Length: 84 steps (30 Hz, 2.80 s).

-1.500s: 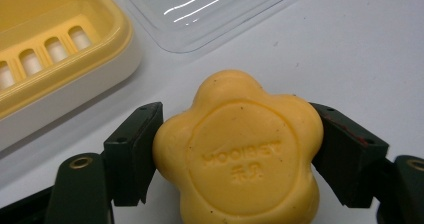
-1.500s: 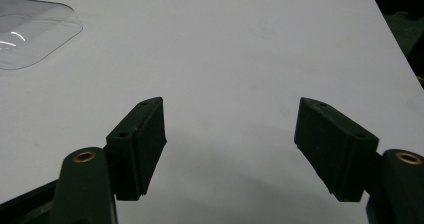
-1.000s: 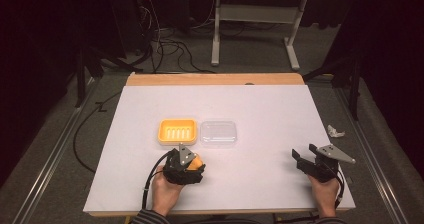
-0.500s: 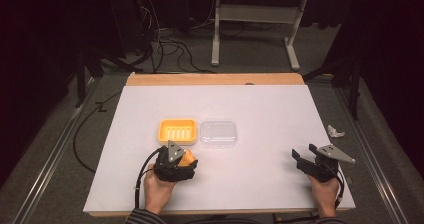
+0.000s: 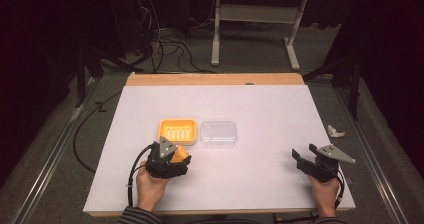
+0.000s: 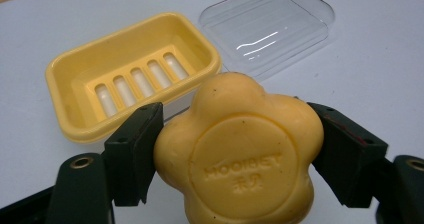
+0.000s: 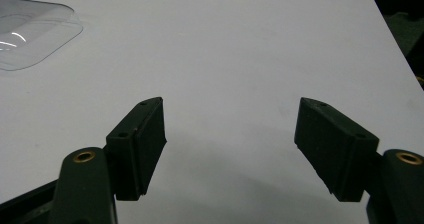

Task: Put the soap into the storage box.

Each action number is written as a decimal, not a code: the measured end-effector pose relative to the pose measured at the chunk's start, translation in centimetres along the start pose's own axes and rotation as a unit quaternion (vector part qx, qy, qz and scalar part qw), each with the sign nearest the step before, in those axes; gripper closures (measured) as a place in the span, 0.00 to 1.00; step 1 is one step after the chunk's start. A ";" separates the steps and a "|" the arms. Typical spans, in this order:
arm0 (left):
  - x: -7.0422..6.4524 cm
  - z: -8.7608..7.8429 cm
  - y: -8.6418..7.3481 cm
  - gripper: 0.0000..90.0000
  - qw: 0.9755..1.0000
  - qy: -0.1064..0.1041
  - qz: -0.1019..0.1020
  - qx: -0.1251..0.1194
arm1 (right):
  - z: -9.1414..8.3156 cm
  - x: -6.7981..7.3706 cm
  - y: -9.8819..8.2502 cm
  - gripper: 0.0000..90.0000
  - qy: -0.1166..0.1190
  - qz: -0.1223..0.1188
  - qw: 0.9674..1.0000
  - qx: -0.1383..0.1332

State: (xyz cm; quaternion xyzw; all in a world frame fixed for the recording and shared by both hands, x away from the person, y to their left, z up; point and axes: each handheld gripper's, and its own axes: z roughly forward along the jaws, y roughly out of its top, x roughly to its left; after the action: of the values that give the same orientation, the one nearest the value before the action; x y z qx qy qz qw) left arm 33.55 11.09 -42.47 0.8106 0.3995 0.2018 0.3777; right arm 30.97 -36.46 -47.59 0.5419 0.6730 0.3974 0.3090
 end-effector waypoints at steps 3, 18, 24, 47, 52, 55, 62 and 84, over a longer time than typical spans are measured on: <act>0.1 -0.2 0.3 0.30 1.000 0.001 0.004 0.001 | 0.0 0.0 0.0 0.32 0.000 0.000 1.000 0.000; 2.0 -0.2 1.2 0.30 1.000 0.009 -0.009 0.003 | -0.1 0.0 0.0 0.32 0.001 0.003 1.000 -0.002; 2.8 -0.3 1.8 0.30 1.000 0.013 -0.011 0.002 | -0.1 0.0 0.0 0.32 0.001 0.004 1.000 -0.003; 4.9 1.3 3.8 0.30 1.000 0.014 -0.024 0.016 | -0.1 -0.1 0.0 0.32 0.002 0.005 1.000 -0.004; 5.2 1.7 4.1 0.30 0.999 0.013 -0.023 0.023 | -0.1 -0.1 0.0 0.32 0.003 0.005 1.000 -0.004; 5.5 2.0 4.3 0.30 0.999 0.014 -0.027 0.024 | -0.1 -0.1 0.0 0.32 0.002 0.007 1.000 -0.004; 5.8 2.7 4.5 0.30 0.999 0.014 -0.034 0.025 | -0.1 -0.1 0.0 0.32 0.003 0.007 1.000 -0.004; 6.6 5.5 4.4 0.30 0.998 0.026 -0.045 0.047 | -0.1 -0.1 0.0 0.32 0.003 0.007 1.000 -0.005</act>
State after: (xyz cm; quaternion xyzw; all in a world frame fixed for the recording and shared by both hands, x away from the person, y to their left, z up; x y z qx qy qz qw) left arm 43.18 12.12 -42.36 0.8030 0.4547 0.1866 0.3370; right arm 30.85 -36.59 -47.57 0.5440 0.6680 0.4047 0.3068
